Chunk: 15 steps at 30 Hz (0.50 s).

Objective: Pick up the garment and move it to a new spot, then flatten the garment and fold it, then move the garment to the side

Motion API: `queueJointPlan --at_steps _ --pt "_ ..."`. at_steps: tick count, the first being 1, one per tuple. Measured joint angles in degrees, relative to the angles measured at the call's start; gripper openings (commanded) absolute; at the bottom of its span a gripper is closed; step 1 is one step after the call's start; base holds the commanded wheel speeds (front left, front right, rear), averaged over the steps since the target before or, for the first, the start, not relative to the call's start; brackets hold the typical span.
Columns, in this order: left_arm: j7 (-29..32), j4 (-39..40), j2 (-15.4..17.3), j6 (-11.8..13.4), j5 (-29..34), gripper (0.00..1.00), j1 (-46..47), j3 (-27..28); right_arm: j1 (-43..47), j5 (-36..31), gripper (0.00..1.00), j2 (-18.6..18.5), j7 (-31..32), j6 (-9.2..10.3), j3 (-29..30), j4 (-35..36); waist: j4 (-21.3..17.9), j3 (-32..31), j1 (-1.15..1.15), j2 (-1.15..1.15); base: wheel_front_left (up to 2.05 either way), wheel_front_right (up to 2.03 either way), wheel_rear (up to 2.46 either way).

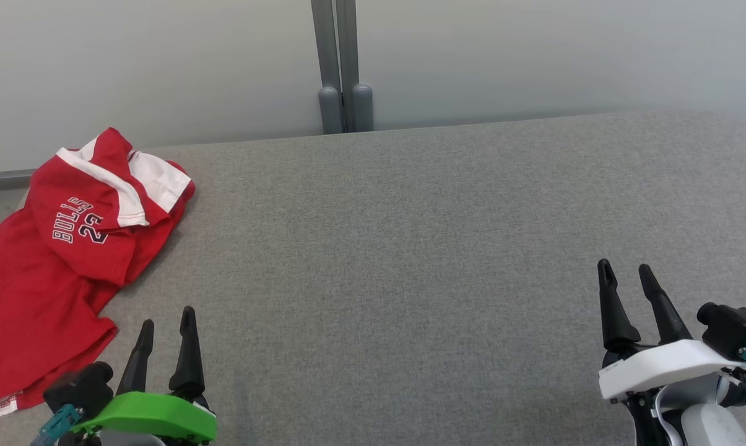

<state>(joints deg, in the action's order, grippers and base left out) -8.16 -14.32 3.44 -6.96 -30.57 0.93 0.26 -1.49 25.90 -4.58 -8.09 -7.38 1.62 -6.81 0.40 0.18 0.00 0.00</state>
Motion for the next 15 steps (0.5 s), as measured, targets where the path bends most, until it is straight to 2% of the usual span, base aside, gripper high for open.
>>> queueJointPlan --at_steps 15 --pt "-2.0 0.3 0.2 0.0 8.4 1.0 -0.4 0.6 0.6 -9.3 1.0 -0.3 -2.1 -0.01 1.0 -0.1 0.3 0.2 0.0 0.0 0.0 0.0 0.0"
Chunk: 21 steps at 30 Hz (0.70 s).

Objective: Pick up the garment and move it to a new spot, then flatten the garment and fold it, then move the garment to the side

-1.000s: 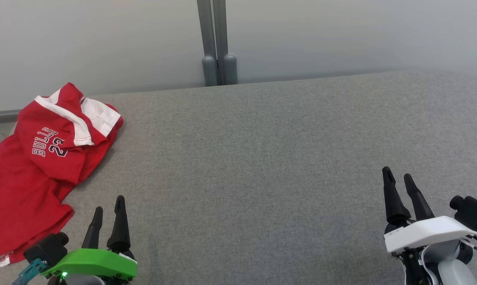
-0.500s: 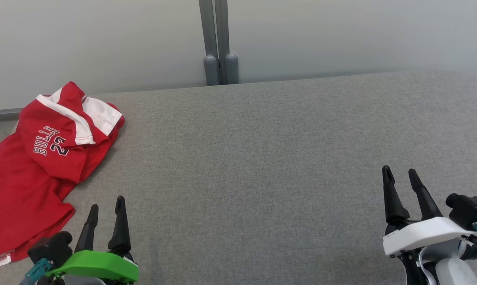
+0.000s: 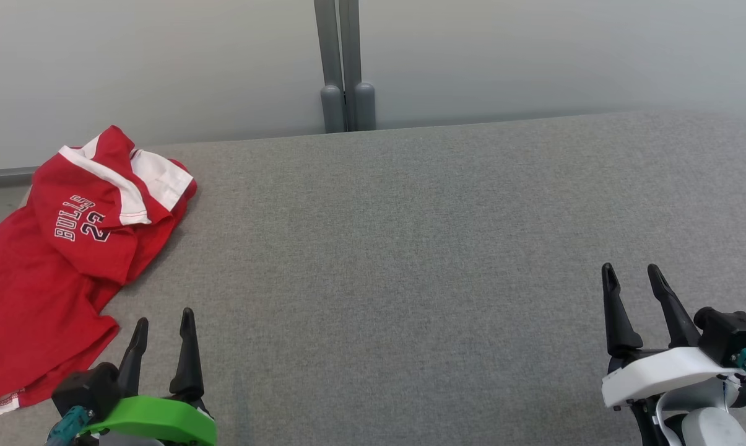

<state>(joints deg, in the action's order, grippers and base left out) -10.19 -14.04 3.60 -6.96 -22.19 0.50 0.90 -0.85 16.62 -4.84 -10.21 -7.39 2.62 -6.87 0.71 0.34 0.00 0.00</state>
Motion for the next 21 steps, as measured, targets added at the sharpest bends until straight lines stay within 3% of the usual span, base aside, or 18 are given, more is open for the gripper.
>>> queueJointPlan --at_steps 21 --pt "-2.6 -1.5 -0.2 -0.4 8.3 1.0 -0.4 0.7 1.0 -8.3 1.0 -0.1 -2.5 -0.08 0.2 -0.5 0.5 -0.3 0.0 0.0 0.0 0.0 0.0"
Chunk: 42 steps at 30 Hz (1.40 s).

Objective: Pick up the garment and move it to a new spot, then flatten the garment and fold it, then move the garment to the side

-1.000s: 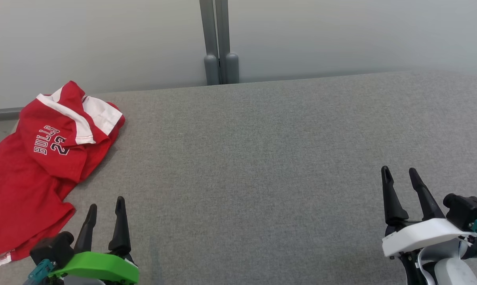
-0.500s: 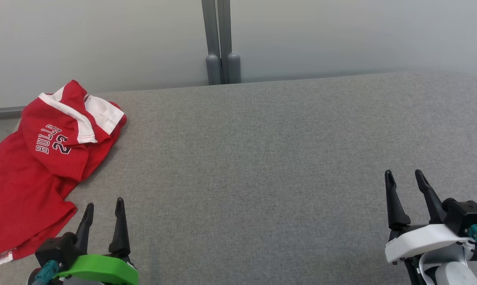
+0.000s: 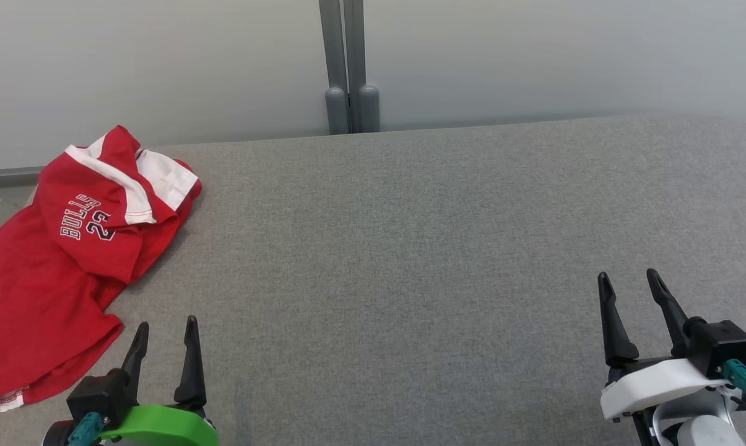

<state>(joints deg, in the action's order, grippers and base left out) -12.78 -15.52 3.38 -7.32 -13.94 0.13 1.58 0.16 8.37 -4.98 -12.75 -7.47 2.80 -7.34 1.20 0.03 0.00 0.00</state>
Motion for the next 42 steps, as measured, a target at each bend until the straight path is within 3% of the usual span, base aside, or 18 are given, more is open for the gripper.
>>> queueJointPlan --at_steps 21,31,42 --pt "-2.2 -0.5 -0.1 -0.1 7.2 1.0 -0.4 -0.8 0.6 -6.6 1.0 0.2 -2.2 -0.01 0.7 -0.3 0.2 0.1 0.0 0.0 0.0 0.0 0.0" --pt "-2.3 -0.6 0.0 -0.2 7.2 1.0 -0.4 -1.2 0.9 -6.8 1.0 0.4 -2.3 -0.01 0.7 -0.5 0.5 0.1 0.0 0.0 0.0 0.0 0.0" --pt "-2.3 -1.0 -0.1 -0.2 6.9 1.0 -0.3 -0.1 1.9 -6.5 1.0 0.7 -2.3 -0.01 0.7 0.6 4.7 0.1 0.0 0.0 0.0 0.0 0.0"
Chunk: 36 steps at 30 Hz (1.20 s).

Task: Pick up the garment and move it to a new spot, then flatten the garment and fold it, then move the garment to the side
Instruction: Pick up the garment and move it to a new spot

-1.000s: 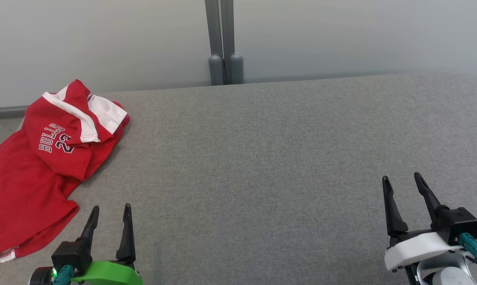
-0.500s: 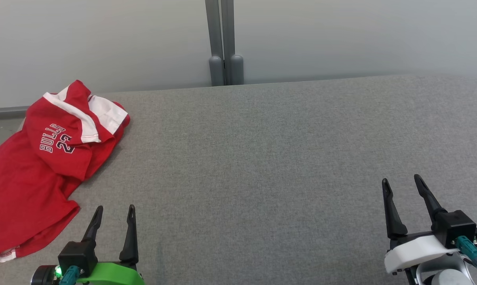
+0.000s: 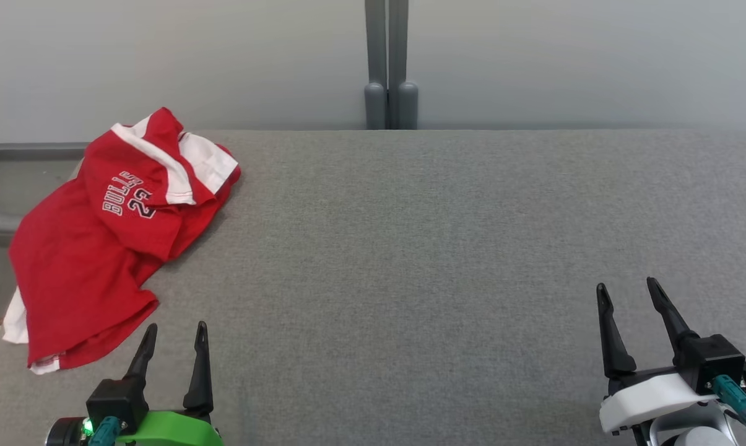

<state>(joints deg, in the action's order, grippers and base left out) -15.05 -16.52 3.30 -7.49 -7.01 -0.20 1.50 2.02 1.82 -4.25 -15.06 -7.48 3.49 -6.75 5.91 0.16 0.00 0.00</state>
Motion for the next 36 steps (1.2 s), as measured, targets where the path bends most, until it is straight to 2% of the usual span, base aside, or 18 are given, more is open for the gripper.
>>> queueJointPlan --at_steps 12,16,20,23,27,31,36 --pt "0.0 -0.1 -0.2 0.0 0.0 1.0 -1.0 2.6 -1.4 0.1 1.0 0.1 0.0 0.0 -3.1 -0.3 10.9 0.5 0.0 0.0 0.0 0.0 0.0" --pt "0.0 0.4 -0.2 0.0 -0.2 1.0 0.8 2.5 -2.5 0.1 1.0 -0.3 0.0 0.0 -3.5 0.0 12.6 1.8 0.0 0.0 0.0 0.0 0.0" --pt "0.0 0.5 -0.2 0.0 -1.8 1.0 5.2 0.2 -4.3 0.1 1.0 -1.4 0.0 0.0 -4.1 0.7 13.4 4.1 0.0 0.0 0.0 0.0 0.0" --pt "-0.1 -2.5 -0.3 0.0 -5.2 1.0 10.5 -2.1 -7.2 -0.2 1.0 -2.4 0.0 0.0 -4.9 1.7 13.5 6.6 0.0 0.0 0.0 0.0 0.0" --pt "-0.1 -9.0 1.5 0.0 -9.3 1.0 21.1 -5.4 -12.9 -0.7 1.0 -4.3 0.0 0.0 -6.9 3.7 13.4 10.8 0.0 0.0 0.0 0.0 0.0" --pt "2.4 -15.8 5.1 0.0 -12.2 1.0 34.1 -8.7 -19.5 -1.7 1.0 -6.5 0.0 0.0 -9.8 5.9 12.7 16.3 0.0 0.0 0.0 0.0 0.0" --pt "6.1 -24.1 8.6 0.0 -16.7 1.0 47.1 -8.5 -25.3 -2.3 1.0 -8.2 0.0 0.0 -13.0 8.2 11.0 24.0 0.01 0.0 0.0 0.0 0.0"
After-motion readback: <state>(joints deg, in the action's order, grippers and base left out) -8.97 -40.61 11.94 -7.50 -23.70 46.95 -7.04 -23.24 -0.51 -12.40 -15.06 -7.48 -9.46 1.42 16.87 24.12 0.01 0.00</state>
